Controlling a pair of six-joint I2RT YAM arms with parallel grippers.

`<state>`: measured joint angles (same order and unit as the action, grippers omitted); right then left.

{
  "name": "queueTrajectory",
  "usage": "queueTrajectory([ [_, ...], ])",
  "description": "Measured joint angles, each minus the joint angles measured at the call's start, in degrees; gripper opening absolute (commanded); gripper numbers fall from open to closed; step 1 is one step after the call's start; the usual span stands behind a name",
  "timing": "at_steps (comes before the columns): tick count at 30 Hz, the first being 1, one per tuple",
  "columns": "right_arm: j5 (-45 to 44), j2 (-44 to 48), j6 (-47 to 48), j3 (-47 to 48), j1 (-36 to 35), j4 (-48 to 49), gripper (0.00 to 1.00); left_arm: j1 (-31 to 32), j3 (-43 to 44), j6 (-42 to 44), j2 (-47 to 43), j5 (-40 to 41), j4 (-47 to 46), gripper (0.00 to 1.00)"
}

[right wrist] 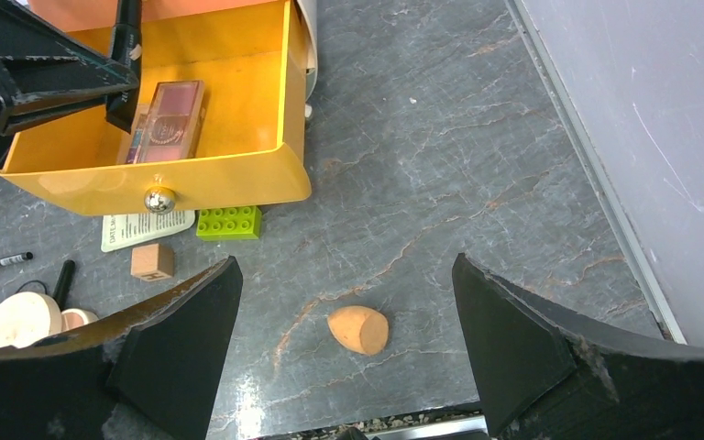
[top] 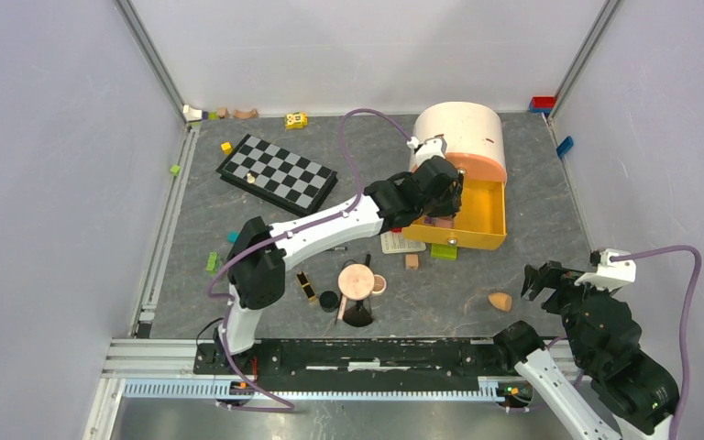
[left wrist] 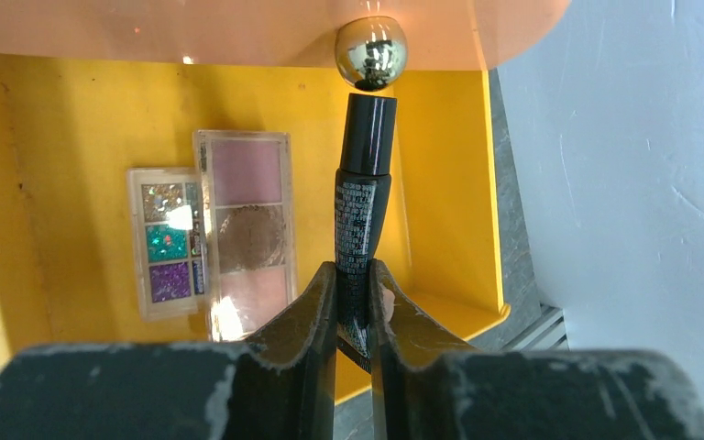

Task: Organize the makeup
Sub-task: Place the makeup in the drawer.

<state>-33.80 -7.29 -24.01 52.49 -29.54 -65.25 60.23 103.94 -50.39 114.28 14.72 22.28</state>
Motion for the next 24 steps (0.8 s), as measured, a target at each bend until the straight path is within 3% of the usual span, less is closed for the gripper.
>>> queueTrajectory([
  [13,-1.3,0.2,0.2,0.3,-0.1,-0.5,0.93,0.7,5.0,-2.5,7.7,0.2,0.4,0.22],
  [20,-1.8,0.2,0.3,0.8,-0.4,-1.3,0.93,0.7,7.4,-3.1,9.6,0.1,1.1,0.42],
  [24,-2.0,0.2,0.3,0.9,-0.5,-1.5,0.93,0.7,8.7,-3.4,10.3,0.0,1.6,0.46],
])
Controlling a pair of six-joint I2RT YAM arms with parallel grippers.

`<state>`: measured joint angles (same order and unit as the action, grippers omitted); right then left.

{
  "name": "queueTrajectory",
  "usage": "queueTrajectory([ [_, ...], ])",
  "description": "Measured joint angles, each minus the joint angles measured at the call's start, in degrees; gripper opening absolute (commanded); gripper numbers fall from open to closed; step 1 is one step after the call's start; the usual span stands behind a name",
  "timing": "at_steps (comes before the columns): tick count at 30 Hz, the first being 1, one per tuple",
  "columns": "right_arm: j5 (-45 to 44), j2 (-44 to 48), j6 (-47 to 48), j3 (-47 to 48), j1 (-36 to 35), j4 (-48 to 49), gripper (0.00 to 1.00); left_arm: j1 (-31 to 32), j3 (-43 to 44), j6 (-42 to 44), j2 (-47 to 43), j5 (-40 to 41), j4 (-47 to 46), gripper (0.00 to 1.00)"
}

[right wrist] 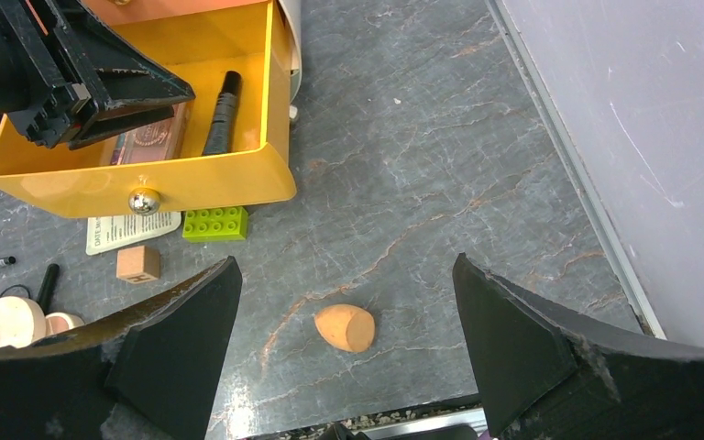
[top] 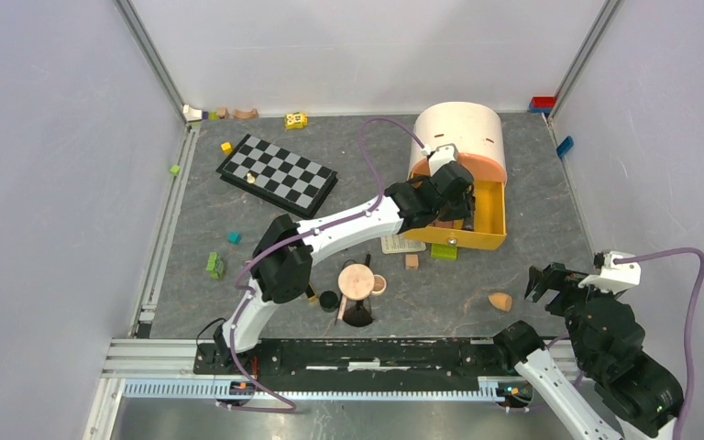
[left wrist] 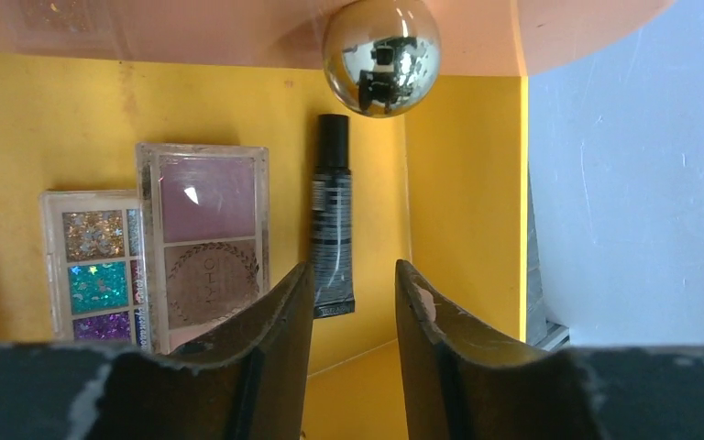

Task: Organize the makeup
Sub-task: Place the makeup in the drawer, then pick up the lipstick at the center of the board.

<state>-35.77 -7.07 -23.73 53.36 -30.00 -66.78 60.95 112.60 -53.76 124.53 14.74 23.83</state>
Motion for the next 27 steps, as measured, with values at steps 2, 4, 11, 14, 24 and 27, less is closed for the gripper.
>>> queueTrajectory([
  [2,-0.2,0.0,0.0,0.2,0.0,-0.2,0.93,0.0,0.4,0.0,0.3,0.0,0.0,0.46],
  [4,-0.3,0.0,0.0,0.3,0.0,-0.2,0.93,0.0,0.4,0.0,0.4,0.0,0.1,0.46],
  [11,-0.3,0.0,0.0,0.8,0.0,-0.2,0.93,0.0,0.6,0.1,0.6,-0.2,0.5,0.47],
  [14,-0.3,0.0,0.0,0.8,0.0,-0.2,0.93,0.0,1.2,0.5,0.5,-0.3,0.5,0.47],
  [24,-0.3,0.0,0.0,0.8,0.0,-0.2,0.93,0.3,2.2,5.2,-1.3,-0.6,1.4,0.47],
  [27,-0.3,0.0,0.0,0.8,-0.1,-0.2,0.93,1.0,2.2,7.3,-3.9,-0.7,2.3,0.47],
])
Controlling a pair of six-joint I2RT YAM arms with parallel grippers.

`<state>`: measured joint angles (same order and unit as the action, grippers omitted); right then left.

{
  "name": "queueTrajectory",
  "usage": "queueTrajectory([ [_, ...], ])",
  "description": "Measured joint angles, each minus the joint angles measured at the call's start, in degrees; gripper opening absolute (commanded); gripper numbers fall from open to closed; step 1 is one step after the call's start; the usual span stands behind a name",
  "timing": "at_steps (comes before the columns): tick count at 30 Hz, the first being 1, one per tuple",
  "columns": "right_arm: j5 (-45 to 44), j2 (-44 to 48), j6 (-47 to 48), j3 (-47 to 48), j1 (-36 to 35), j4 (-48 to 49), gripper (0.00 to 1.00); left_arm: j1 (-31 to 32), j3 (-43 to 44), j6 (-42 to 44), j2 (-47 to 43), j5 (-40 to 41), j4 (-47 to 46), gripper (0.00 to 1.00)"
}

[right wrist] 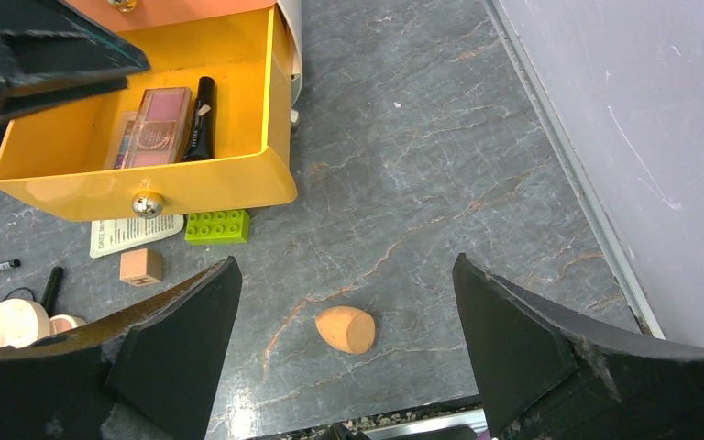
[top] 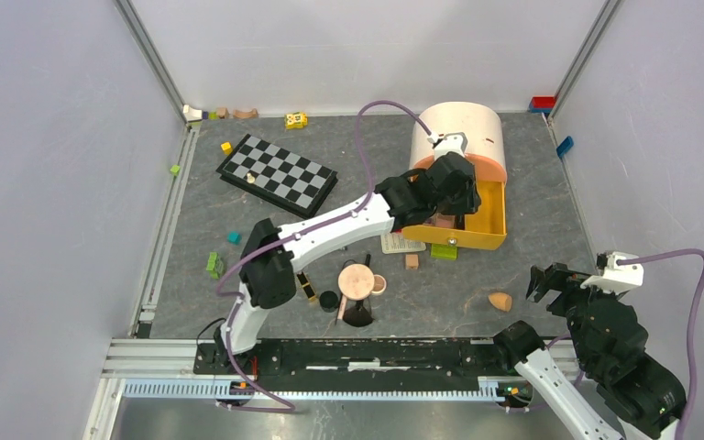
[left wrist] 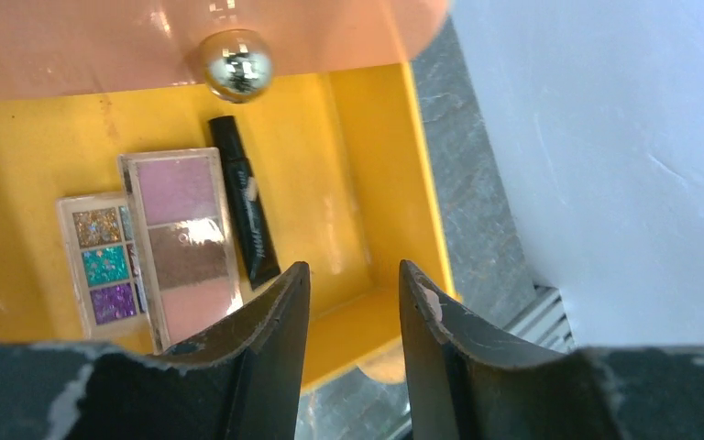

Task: Organize the makeup
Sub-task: Pick up the lipstick at the center of the board.

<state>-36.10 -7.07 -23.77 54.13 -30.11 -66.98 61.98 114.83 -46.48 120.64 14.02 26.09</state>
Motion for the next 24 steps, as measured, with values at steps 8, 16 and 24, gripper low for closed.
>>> queueTrajectory([
  [8,0.0,0.0,0.0,-0.1,-0.2,0.1,0.93,2.9,-3.8,5.1,-11.5,2.8,1.3,0.48],
  [16,0.0,-0.3,0.0,-1.2,-0.2,0.7,0.93,3.3,-18.1,10.1,-28.2,10.0,2.3,0.59],
  [24,0.2,-0.6,0.0,-4.5,-0.2,3.6,0.93,0.3,-38.1,10.9,-48.0,17.4,6.0,0.89],
])
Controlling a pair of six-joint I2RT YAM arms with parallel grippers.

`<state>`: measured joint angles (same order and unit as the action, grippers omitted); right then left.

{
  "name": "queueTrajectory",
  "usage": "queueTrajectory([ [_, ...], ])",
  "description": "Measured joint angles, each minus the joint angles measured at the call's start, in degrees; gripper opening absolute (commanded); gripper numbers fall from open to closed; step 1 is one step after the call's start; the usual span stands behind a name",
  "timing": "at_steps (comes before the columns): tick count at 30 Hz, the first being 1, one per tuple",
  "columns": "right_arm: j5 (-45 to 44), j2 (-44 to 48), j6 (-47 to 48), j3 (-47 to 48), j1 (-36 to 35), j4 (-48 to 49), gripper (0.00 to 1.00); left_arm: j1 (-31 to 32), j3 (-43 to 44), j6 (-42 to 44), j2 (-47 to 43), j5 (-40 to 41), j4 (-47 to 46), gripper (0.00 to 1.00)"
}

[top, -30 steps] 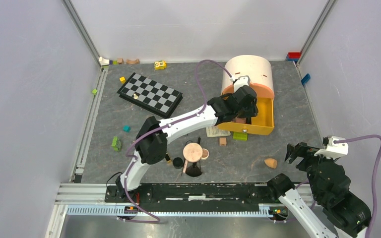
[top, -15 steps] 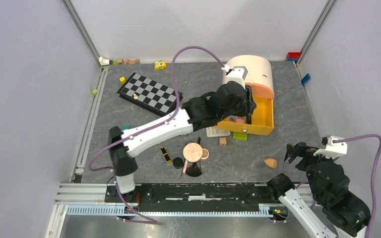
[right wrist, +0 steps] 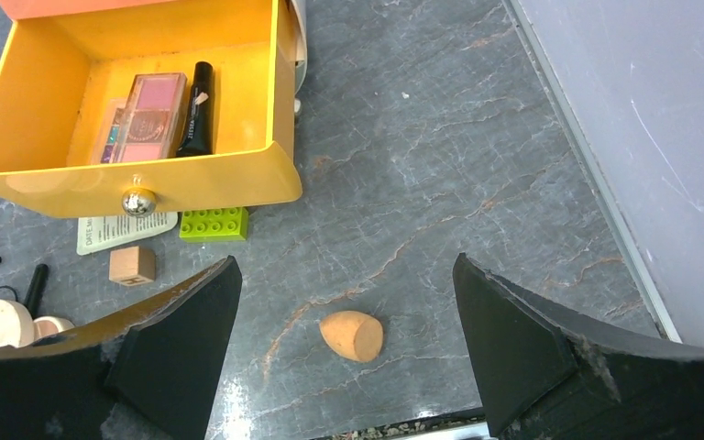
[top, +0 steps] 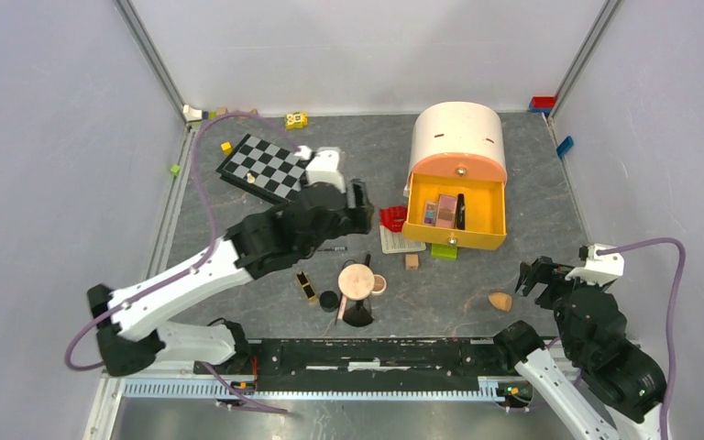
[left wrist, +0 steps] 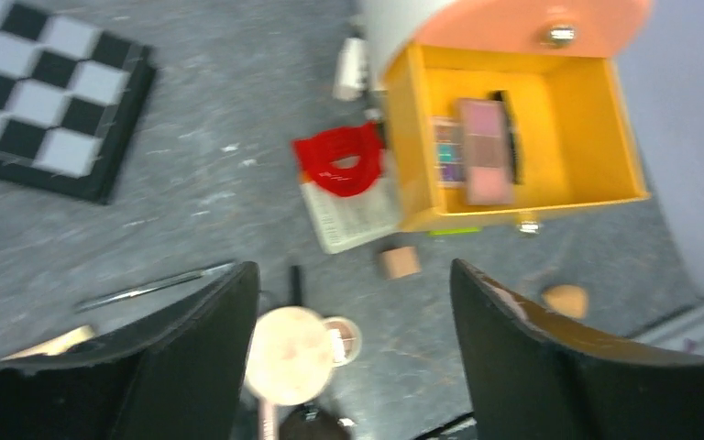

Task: Organize the makeup
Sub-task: Pick up the lipstick at the center of the board.

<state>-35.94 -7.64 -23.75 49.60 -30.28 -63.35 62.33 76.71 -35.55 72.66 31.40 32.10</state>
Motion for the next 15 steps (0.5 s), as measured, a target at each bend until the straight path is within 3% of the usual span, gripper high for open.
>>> queueTrajectory([
  [3,0.2,-0.1,0.0,-1.5,0.0,0.8,0.93,-4.2,-6.7,-1.5,-7.1,1.1,3.0,1.00],
  [10,1.1,-0.3,0.2,-3.4,0.0,3.0,0.93,-15.9,-18.6,-6.3,-15.7,-2.3,8.8,1.00],
  [15,1.8,-0.3,0.2,-4.7,0.0,4.0,0.93,-19.2,-24.3,-8.6,-15.3,-7.1,10.5,1.00],
])
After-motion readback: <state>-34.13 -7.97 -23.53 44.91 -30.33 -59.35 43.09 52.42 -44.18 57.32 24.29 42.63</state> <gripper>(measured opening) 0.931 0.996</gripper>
